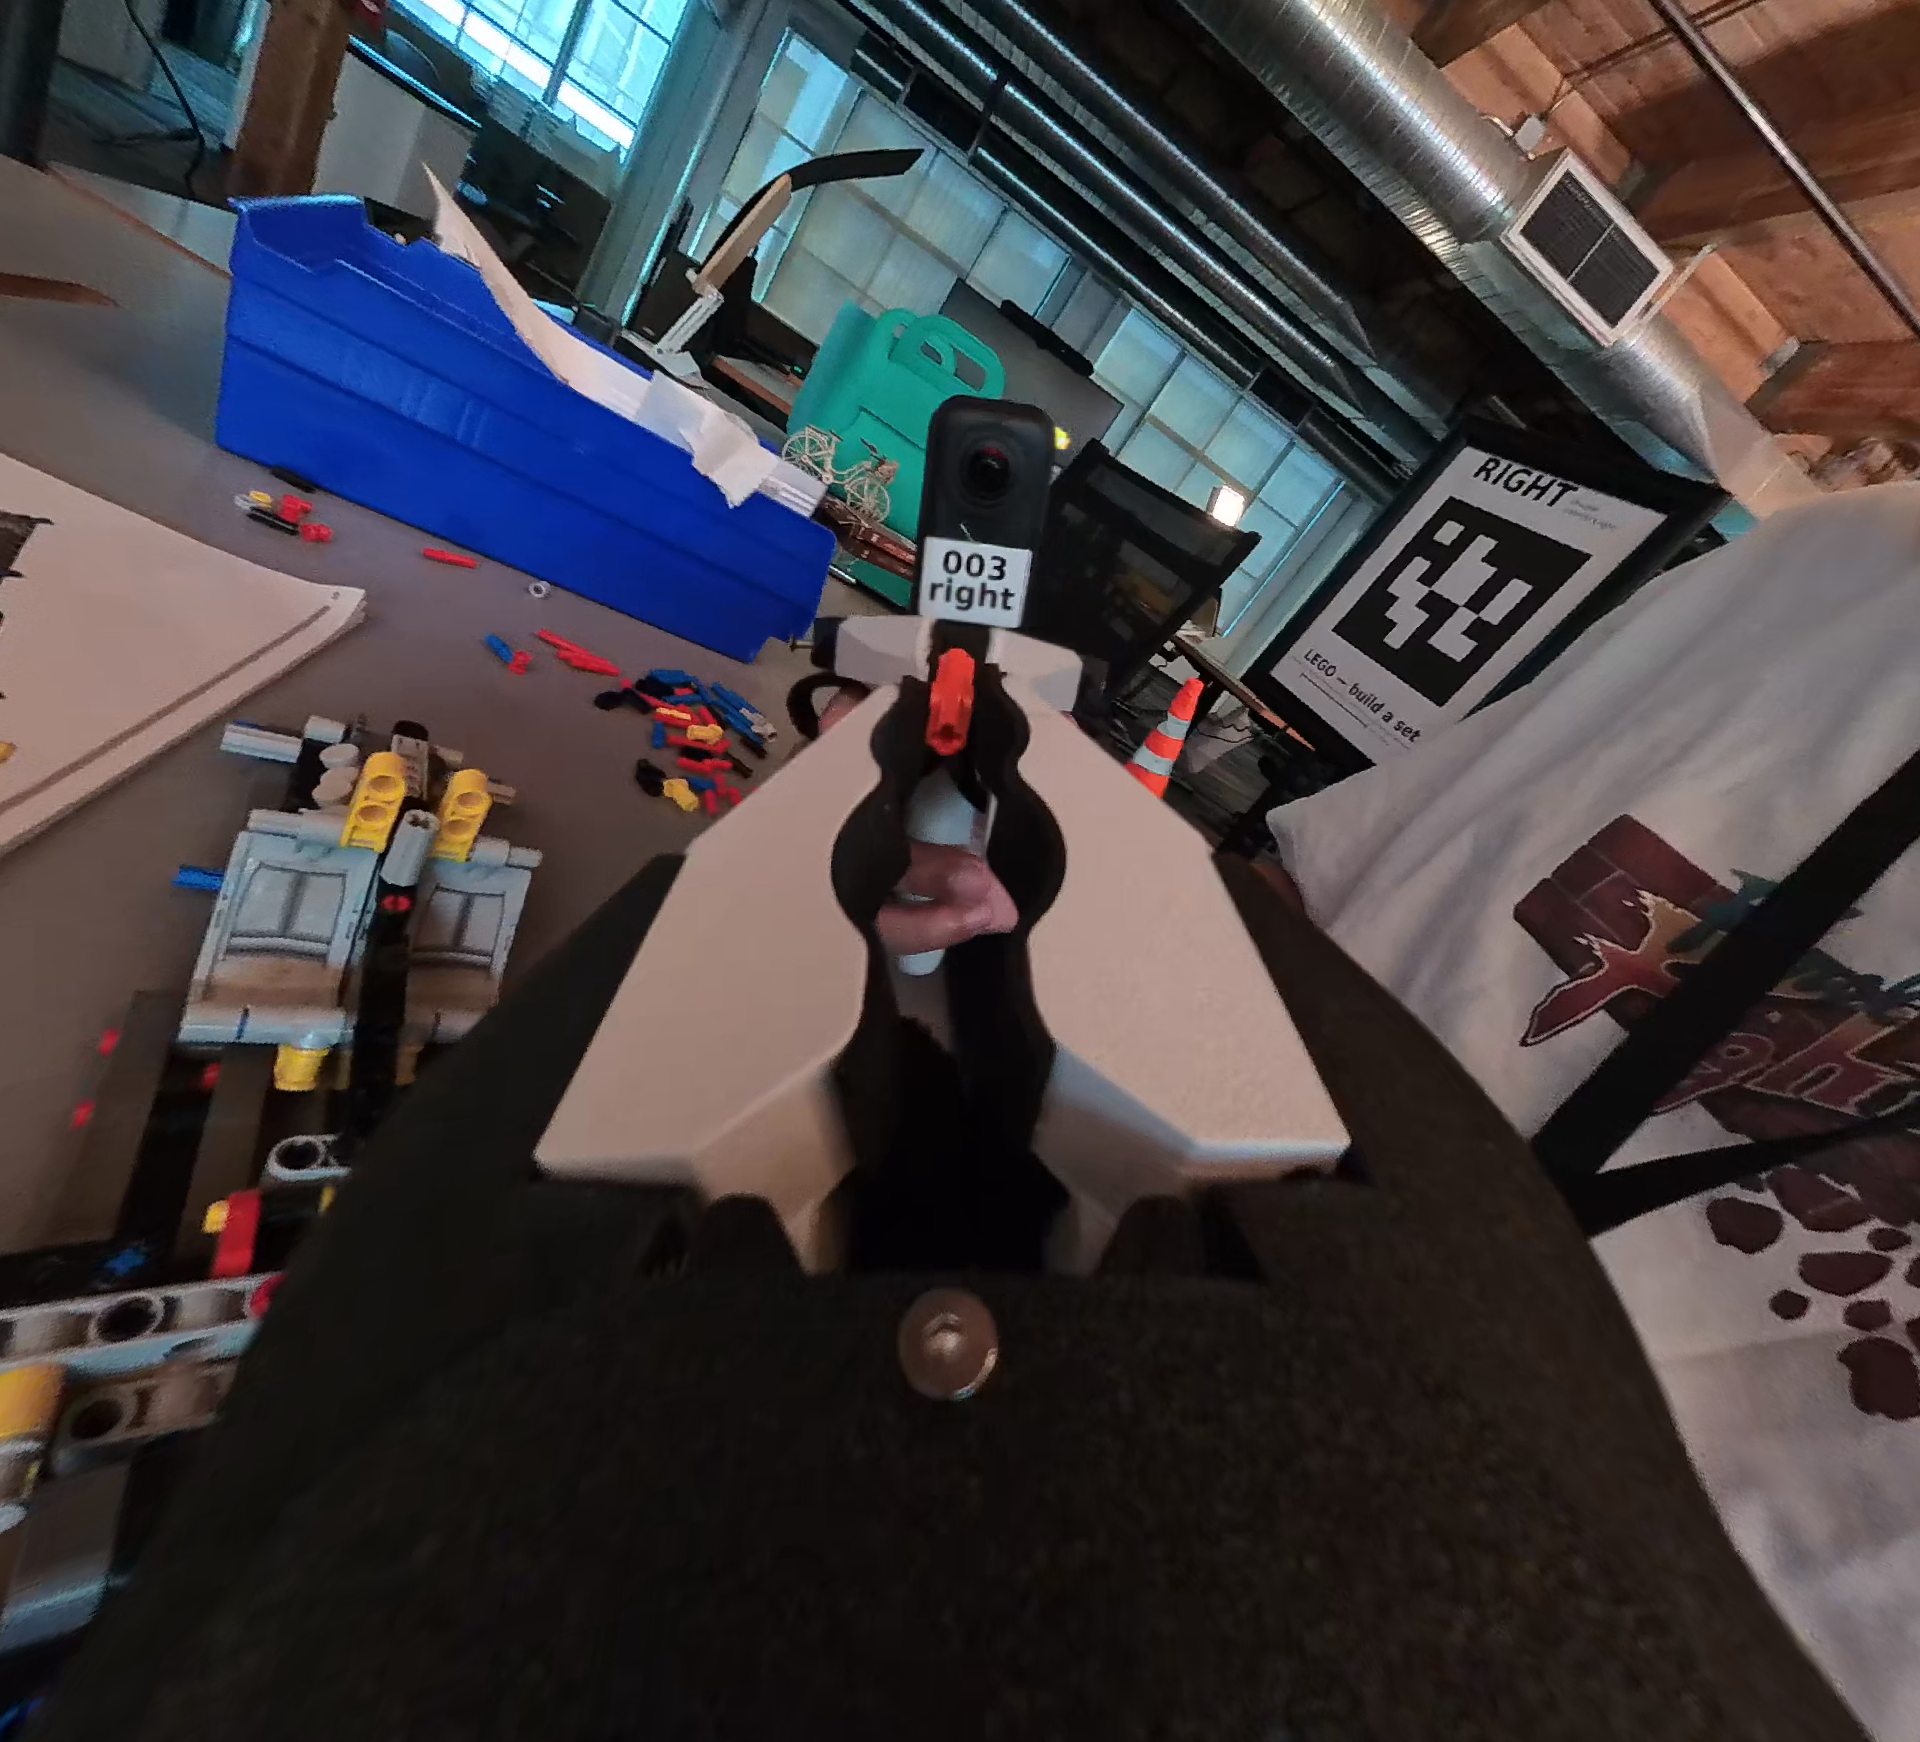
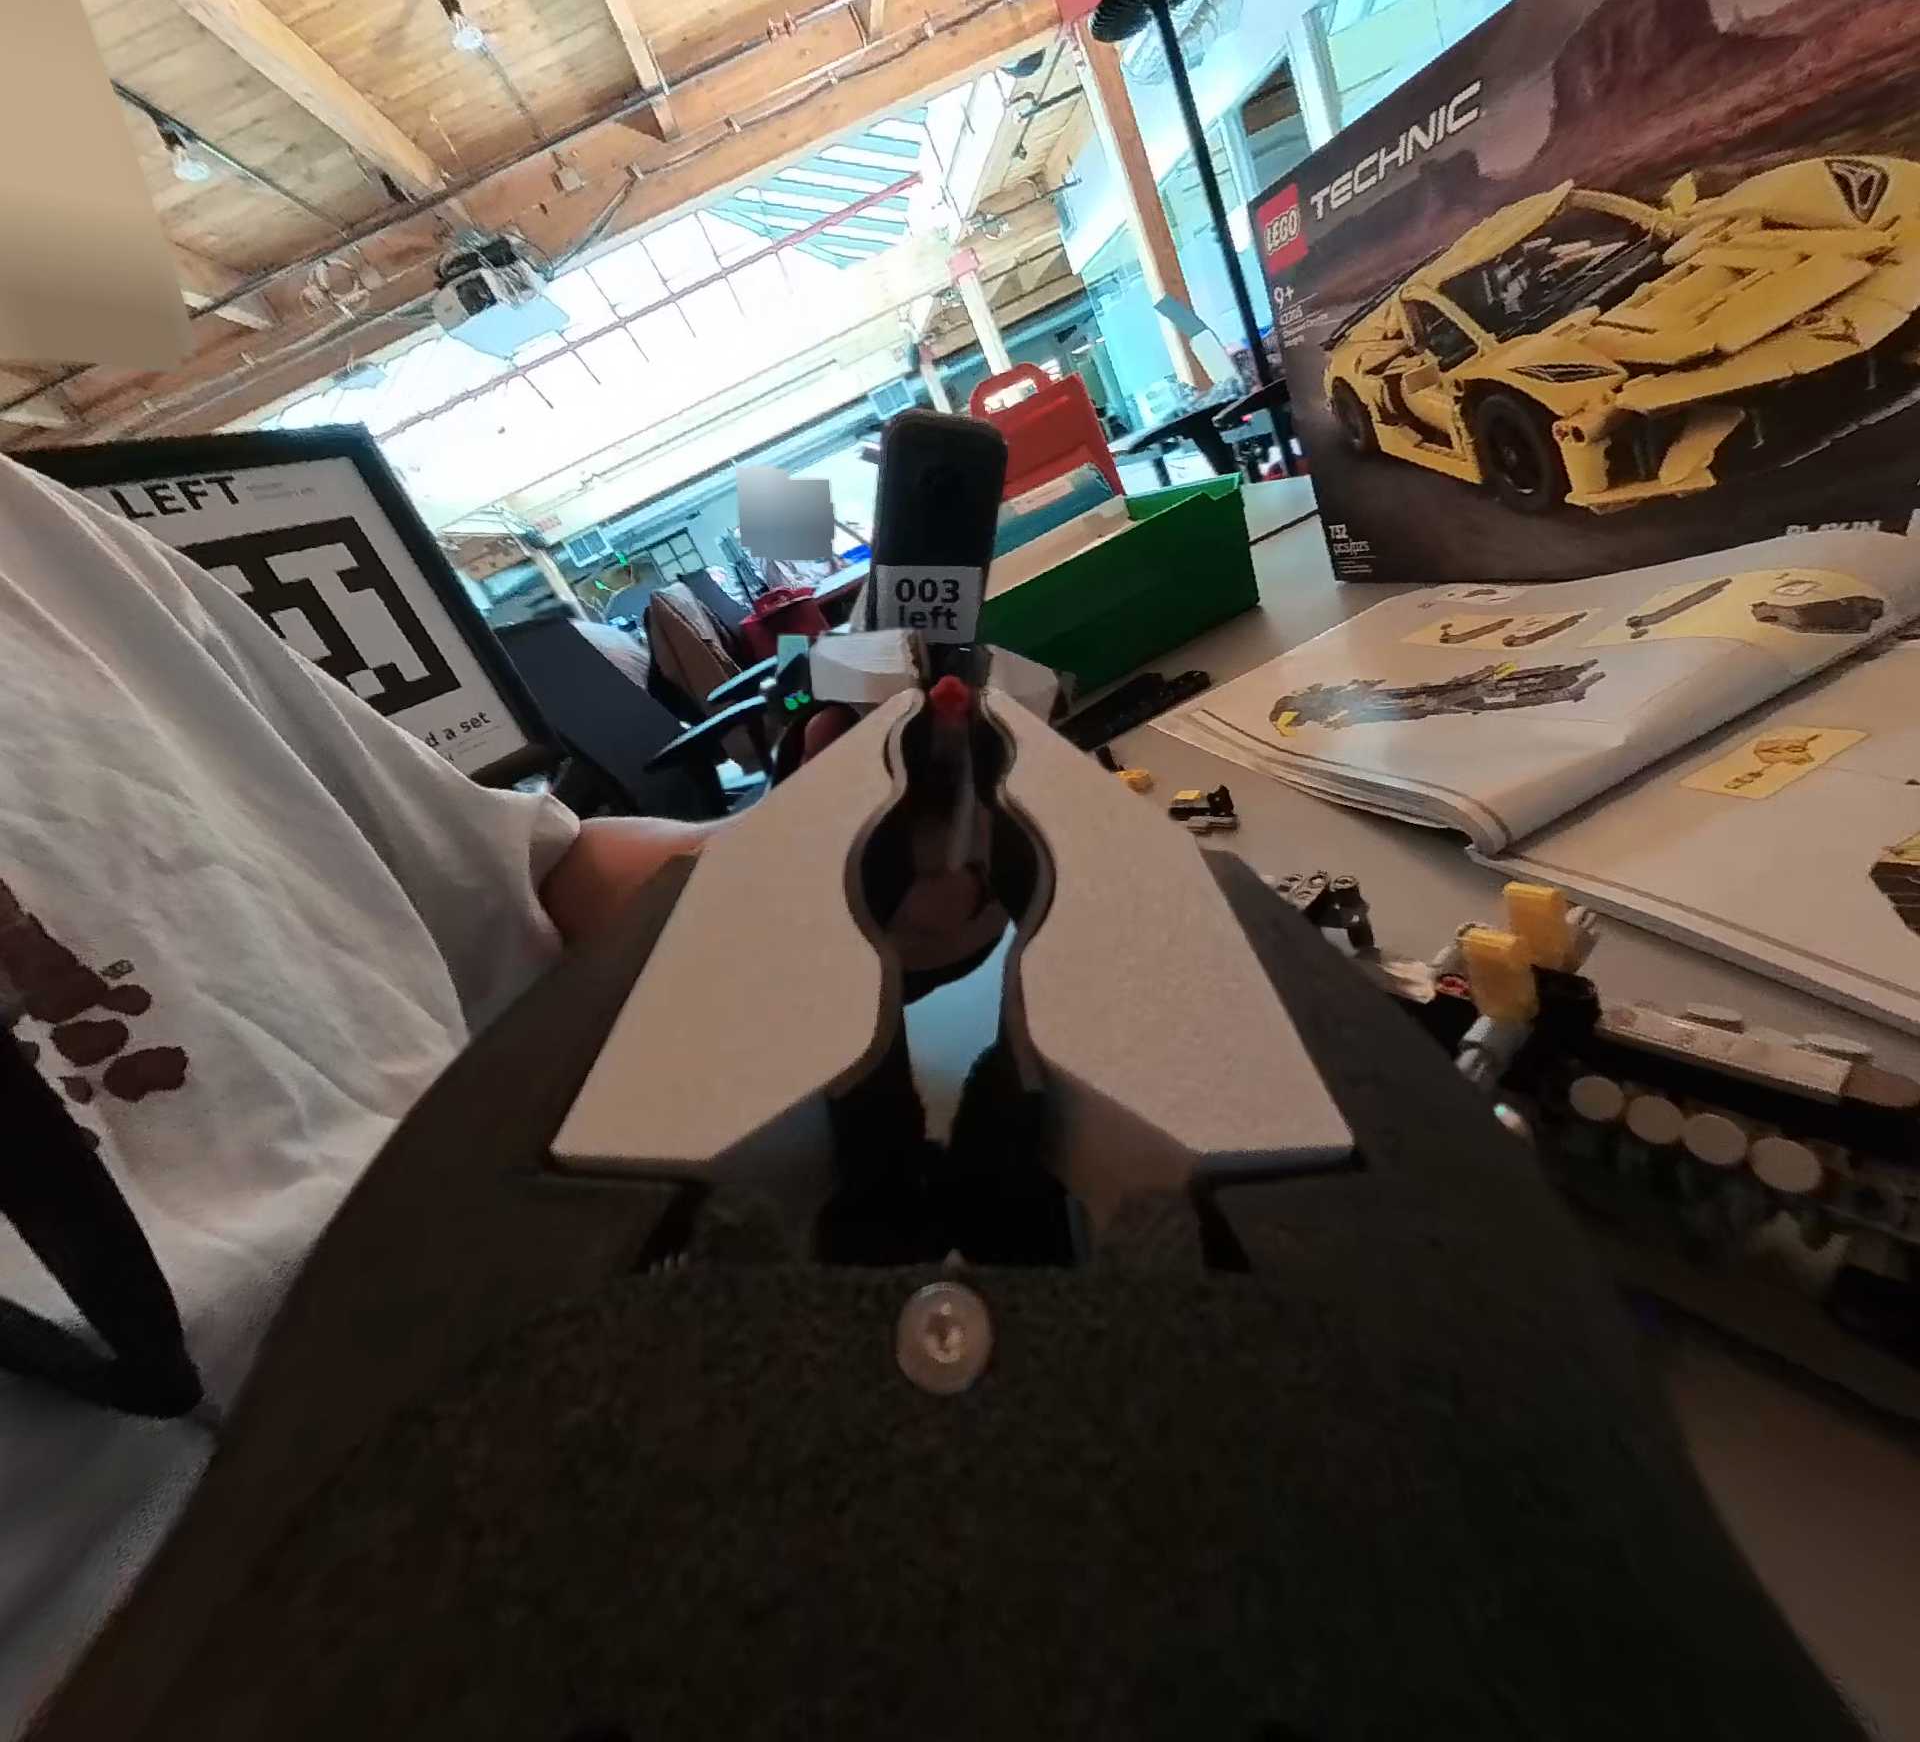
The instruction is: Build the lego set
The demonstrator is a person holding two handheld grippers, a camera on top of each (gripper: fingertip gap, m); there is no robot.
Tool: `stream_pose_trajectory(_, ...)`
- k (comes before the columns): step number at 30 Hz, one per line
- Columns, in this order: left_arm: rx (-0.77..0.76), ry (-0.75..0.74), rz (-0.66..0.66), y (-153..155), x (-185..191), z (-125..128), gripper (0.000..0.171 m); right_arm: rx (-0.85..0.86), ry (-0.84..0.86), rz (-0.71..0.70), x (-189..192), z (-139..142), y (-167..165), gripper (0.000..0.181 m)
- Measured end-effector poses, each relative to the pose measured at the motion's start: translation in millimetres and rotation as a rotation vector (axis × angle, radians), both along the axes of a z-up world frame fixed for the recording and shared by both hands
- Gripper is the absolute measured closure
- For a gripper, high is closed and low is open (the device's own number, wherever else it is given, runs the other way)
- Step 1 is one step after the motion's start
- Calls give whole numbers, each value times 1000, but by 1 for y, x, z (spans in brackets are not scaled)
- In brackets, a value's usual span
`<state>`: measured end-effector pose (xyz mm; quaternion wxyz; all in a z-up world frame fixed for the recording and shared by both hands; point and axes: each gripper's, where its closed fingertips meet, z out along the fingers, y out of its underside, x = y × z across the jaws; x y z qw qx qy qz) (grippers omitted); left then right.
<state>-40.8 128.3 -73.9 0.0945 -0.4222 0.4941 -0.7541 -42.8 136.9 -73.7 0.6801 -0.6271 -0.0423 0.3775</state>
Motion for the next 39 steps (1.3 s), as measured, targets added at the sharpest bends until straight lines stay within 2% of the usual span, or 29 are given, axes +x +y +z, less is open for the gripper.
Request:
stream_pose_trajectory(4,26,7,-7,-2,-2,-2,166,4,-28,-10,-2,-1,-1,176)
stream_pose_trajectory(8,143,-33,44,-1,-2,-4,167,-25,53,29,-2,-3,-1,176)
stream_pose_trajectory(10,333,-97,148,2,1,-8,166,-67,103,65,-1,-5,-1,171)
stream_pose_trajectory(12,583,-189,265,3,2,-13,166,-108,172,122,-2,-7,-3,162)
stream_pose_trajectory(15,941,-330,381,0,1,-22,167,-195,273,214,-6,-13,-4,158)
stream_pose_trajectory(17,1059,-395,426,-3,0,-22,167,-241,291,258,-11,-18,-6,164)
stream_pose_trajectory(24,1196,-490,464,-9,-2,-24,167,-306,329,327,-14,-22,-12,175)
stream_pose_trajectory(34,1188,-545,458,-17,-7,-19,167,-294,384,448,-22,-16,-20,175)
stream_pose_trajectory(36,1225,-527,452,-14,-6,-24,166,-313,372,432,-21,-19,-18,175)
stream_pose_trajectory(38,1191,-476,433,-11,-4,-27,167,-324,314,399,-18,-23,-16,174)
stream_pose_trajectory(39,1159,-443,440,-6,-3,-27,166,-301,264,358,-12,-21,-15,167)
